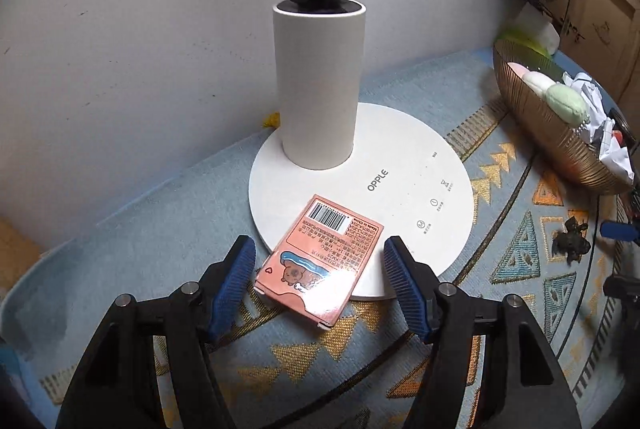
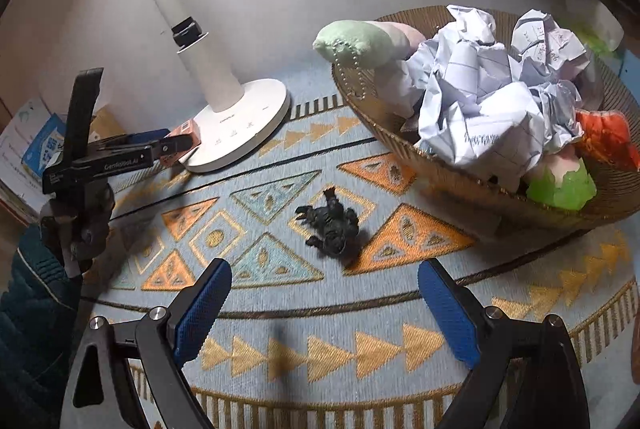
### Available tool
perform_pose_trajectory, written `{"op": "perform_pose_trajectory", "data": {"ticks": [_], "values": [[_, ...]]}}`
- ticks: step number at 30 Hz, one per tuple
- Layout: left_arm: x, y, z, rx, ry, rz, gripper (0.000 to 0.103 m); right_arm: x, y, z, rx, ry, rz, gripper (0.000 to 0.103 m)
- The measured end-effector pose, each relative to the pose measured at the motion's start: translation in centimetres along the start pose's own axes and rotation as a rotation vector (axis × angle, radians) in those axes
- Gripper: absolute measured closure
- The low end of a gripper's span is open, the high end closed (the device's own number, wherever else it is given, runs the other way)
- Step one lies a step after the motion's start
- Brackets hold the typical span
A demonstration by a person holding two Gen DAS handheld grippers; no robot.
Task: Organize objects
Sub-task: 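Grasp the pink snack box with the left tool while the right grasps the black figure, then carry the snack box and black figure into the bowl and open both tools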
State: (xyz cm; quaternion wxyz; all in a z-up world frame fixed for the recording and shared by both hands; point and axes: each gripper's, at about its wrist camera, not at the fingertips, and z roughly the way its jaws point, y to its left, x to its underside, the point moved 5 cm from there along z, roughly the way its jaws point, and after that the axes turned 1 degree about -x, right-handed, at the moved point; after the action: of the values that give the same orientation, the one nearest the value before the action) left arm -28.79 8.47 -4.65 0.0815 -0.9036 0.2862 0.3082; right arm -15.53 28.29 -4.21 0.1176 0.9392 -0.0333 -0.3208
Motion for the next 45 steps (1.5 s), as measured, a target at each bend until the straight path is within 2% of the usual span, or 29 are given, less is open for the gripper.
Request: {"op": "perform_pose_trajectory", "data": {"ticks": [2,3,5,8,11,12,13,19,23,27,31,37,39,41,44,45], "values": [[0.3,0.0,0.5,0.014,-0.013,0.01,0.044,-0.4,0.0,0.7,0.043,-0.002,-0.011,0.009],[0.4,-0.1,0.4,0.021,-0.021,0.01,0.051,-0.5,0.0,1.1,0.051,0.003,-0.013,0.01],[0.5,-0.3,0.1,0.039,-0.045,0.002,0.057,-0.6,0.2,1.8,0.061,0.014,-0.022,0.015],[0.8,-0.5,-0.4,0.029,-0.07,-0.01,0.059,-0.6,0.9,2.7,0.091,0.029,-0.066,0.031],[0.6,-0.9,-0.2,0.014,-0.083,-0.022,0.062,-0.6,1.8,3.1,0.098,0.029,-0.124,0.052],[0.7,-1.1,-0.2,0.004,-0.086,-0.026,0.062,-0.5,2.1,3.2,0.096,0.031,-0.143,0.065],[0.6,-1.3,-0.1,0.0,-0.086,-0.03,0.063,-0.4,2.3,3.1,0.09,0.032,-0.153,0.071],[3.2,-3.8,-4.0,0.0,-0.122,-0.081,0.063,1.1,3.9,-1.1,-0.046,-0.018,-0.217,0.071],[6.9,-5.8,-7.5,0.0,-0.139,-0.142,0.063,3.3,5.1,-3.4,-0.068,-0.015,-0.278,0.071],[10.4,-8.5,-10.2,0.0,-0.144,-0.209,0.063,5.5,5.7,-3.6,-0.086,0.012,-0.285,0.071],[13.3,-10.1,-10.3,-0.063,-0.094,-0.269,0.063,7.0,5.6,-2.9,-0.085,0.03,-0.278,0.071],[15.1,-10.8,-9.2,-0.127,-0.049,-0.295,0.063,7.7,4.6,-1.9,-0.077,0.073,-0.237,0.071],[15.1,-10.6,-9.1,-0.123,-0.049,-0.3,0.063,7.5,4.3,-2.1,-0.097,0.069,-0.222,0.071],[15.4,-10.5,-8.7,-0.111,-0.024,-0.31,0.063,7.5,4.2,-2.1,-0.116,0.074,-0.211,0.069],[15.5,-10.4,-8.5,-0.098,-0.019,-0.319,0.062,7.7,4.8,-2.1,-0.13,0.073,-0.229,0.057],[15.5,-10.4,-8.5,-0.094,-0.021,-0.322,0.062,7.8,5.0,-2.2,-0.123,0.07,-0.244,0.049]]}}
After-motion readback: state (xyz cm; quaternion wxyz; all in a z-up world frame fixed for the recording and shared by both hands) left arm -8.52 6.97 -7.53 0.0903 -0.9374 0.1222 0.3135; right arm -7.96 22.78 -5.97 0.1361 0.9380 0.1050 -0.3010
